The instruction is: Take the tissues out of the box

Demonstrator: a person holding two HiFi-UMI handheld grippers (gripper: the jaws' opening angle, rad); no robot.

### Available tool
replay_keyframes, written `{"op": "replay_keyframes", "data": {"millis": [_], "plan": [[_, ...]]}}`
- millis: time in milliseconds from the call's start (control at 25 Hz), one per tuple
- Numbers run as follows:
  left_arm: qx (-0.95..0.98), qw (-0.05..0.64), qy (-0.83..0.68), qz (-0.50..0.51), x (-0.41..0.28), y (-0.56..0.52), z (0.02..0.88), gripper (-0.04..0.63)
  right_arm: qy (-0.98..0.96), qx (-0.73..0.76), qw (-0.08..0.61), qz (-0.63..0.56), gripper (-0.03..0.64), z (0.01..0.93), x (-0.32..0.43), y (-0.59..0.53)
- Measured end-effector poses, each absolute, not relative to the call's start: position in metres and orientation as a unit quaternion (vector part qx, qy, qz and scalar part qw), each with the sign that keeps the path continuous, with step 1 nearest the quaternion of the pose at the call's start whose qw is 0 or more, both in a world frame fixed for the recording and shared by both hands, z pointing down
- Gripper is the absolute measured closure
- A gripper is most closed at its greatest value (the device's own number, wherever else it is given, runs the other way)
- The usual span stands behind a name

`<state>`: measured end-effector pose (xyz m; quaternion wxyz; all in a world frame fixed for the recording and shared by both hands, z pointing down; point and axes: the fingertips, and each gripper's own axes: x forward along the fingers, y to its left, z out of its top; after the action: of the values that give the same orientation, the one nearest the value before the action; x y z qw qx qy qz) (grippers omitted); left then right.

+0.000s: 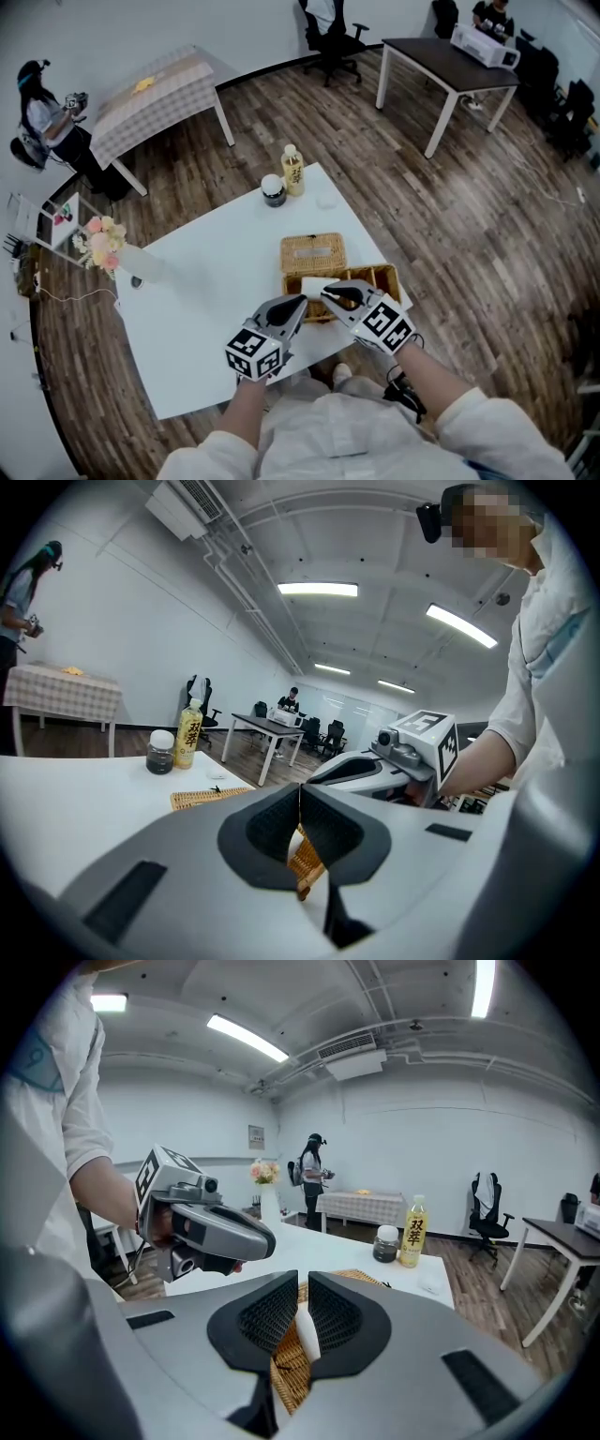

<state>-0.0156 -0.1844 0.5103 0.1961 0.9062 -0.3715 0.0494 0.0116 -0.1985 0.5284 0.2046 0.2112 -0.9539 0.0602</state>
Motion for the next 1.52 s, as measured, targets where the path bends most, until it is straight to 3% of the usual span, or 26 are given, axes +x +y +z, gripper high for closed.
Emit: {"op": "replay_keyframes", "data": {"millis": [400,640,1520], "plan": [[0.887,0.218,-0.407,0.001,-0.045,-0.207,0.509,0.592,-0.946,0.196,0.252,0.056,0.571,0.551,0.009,-0.212],[0.885,0.224,-0.408,-0.008,-0.048,-0.210,0.510,0.592,-0.939,0.168,0.296,0.042,0.463,0.566,0.003,-0.211],[0.882,0.247,-0.401,-0.021,-0.057,-0.217,0.522,0.592,-0.907,0.113,0.406,-0.004,0.385,0.614,-0.005,-0.221]]}}
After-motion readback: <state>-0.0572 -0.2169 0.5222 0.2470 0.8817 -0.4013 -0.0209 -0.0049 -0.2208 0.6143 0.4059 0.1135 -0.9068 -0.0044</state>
